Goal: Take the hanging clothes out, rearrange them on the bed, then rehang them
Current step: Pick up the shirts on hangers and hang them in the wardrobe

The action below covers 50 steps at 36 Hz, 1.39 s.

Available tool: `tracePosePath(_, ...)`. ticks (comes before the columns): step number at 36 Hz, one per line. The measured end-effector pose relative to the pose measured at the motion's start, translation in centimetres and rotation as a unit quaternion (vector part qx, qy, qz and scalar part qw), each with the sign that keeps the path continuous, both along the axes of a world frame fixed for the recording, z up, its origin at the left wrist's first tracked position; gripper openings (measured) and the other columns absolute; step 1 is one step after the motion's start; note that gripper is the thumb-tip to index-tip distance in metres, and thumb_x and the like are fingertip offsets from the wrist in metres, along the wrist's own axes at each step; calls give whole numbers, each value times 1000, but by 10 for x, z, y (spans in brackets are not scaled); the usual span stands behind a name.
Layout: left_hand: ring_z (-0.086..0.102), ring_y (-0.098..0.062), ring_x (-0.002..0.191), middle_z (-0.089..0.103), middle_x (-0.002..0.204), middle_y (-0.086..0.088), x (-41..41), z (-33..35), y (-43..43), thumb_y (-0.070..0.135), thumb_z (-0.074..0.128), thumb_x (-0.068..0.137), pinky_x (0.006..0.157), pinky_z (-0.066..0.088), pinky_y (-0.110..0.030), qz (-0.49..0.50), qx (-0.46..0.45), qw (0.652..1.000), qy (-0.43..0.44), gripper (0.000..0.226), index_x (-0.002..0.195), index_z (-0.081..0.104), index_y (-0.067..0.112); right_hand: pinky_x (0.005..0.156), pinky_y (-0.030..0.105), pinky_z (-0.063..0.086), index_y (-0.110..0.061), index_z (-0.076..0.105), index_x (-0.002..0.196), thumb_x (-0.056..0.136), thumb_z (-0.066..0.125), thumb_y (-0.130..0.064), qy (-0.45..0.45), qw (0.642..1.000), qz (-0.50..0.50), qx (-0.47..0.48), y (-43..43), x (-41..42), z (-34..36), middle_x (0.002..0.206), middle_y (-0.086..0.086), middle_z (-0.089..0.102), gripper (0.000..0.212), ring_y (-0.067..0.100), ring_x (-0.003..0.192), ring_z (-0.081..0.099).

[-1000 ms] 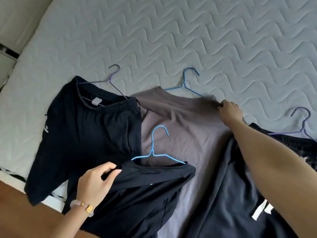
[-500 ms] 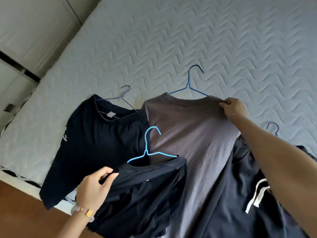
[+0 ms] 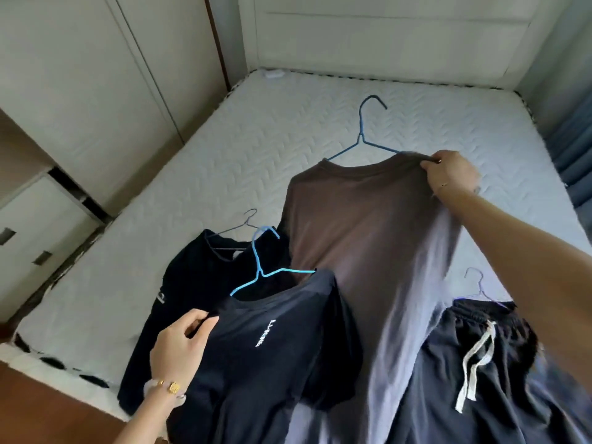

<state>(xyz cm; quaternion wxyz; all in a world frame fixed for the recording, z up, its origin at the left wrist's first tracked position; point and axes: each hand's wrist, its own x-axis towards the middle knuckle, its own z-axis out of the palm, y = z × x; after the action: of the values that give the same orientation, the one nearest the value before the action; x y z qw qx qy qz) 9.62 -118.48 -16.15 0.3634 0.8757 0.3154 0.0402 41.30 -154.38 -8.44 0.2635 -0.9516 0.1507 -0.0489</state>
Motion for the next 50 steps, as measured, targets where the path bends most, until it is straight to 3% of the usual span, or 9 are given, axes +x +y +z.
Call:
tracePosePath(8, 59, -26, 71, 65, 70, 7, -12, 51, 22, 33, 64, 86, 62, 44, -32, 33, 32, 998, -47, 16, 71, 60, 31, 90, 38, 44, -24, 64, 114, 85, 55, -40, -83, 994, 14, 64, 8, -23, 115, 116, 13, 65, 35, 37, 109, 58)
tracePosePath(13, 57, -27, 67, 64, 65, 4, -16, 79, 42, 38, 62, 86, 55, 39, -27, 57, 72, 993, -74, 22, 67, 58, 28, 92, 40, 50, -27, 69, 103, 78, 61, -45, -131, 977, 51, 160, 26, -44, 166, 106, 5, 69, 31, 31, 93, 63)
tracePosePath(21, 60, -24, 65, 65, 64, 6, -59, 132, 105, 45, 62, 83, 57, 46, -31, 134, 90, 973, -168, 22, 70, 62, 28, 86, 36, 49, -16, 71, 97, 82, 67, -26, -186, 921, 170, 297, 116, -88, 220, 89, 6, 63, 19, 21, 84, 57)
tracePosePath(27, 58, -29, 75, 69, 80, -8, -155, 164, 167, 39, 63, 85, 60, 40, -32, 218, 11, 941, -258, 24, 77, 65, 17, 64, 26, 46, -12, 69, 81, 85, 64, -22, -118, 893, 308, 306, 232, -164, 221, 75, 7, 60, 12, 19, 70, 54)
tracePosePath(30, 59, -29, 87, 68, 82, -1, -213, 167, 198, 36, 65, 85, 76, 43, -37, 255, -39, 924, -284, 19, 73, 64, 21, 55, 20, 44, -12, 67, 78, 88, 61, -19, -77, 878, 365, 299, 296, -213, 202, 69, 3, 59, 14, 14, 61, 52)
tracePosePath(36, 52, -17, 78, 60, 76, 1, -324, 165, 241, 17, 67, 86, 68, 38, -28, 313, -109, 888, -320, 13, 73, 63, 13, 67, 27, 44, -10, 67, 86, 90, 57, -17, -13, 841, 458, 288, 415, -308, 139, 80, 9, 64, 13, 20, 75, 57)
tracePosePath(38, 48, -10, 69, 58, 74, -1, -356, 159, 255, 13, 66, 86, 65, 35, -22, 334, -116, 878, -321, 15, 72, 63, 10, 76, 32, 45, -11, 67, 82, 90, 58, -16, 26, 823, 483, 298, 449, -340, 116, 83, 11, 66, 13, 23, 79, 59)
tracePosePath(44, 52, -19, 77, 61, 76, 2, -441, 141, 288, 15, 61, 89, 76, 36, -32, 429, -78, 851, -292, 21, 68, 60, 15, 75, 38, 46, -12, 69, 79, 89, 60, -16, 119, 763, 529, 352, 536, -421, 82, 82, 15, 68, 14, 25, 79, 61)
tracePosePath(50, 56, -16, 76, 64, 76, 4, -505, 128, 314, 18, 64, 87, 79, 39, -34, 530, -14, 797, -289, 19, 69, 61, 22, 58, 21, 46, 10, 64, 95, 89, 59, -11, 181, 682, 609, 361, 628, -479, 82, 83, 18, 64, 22, 22, 74, 58)
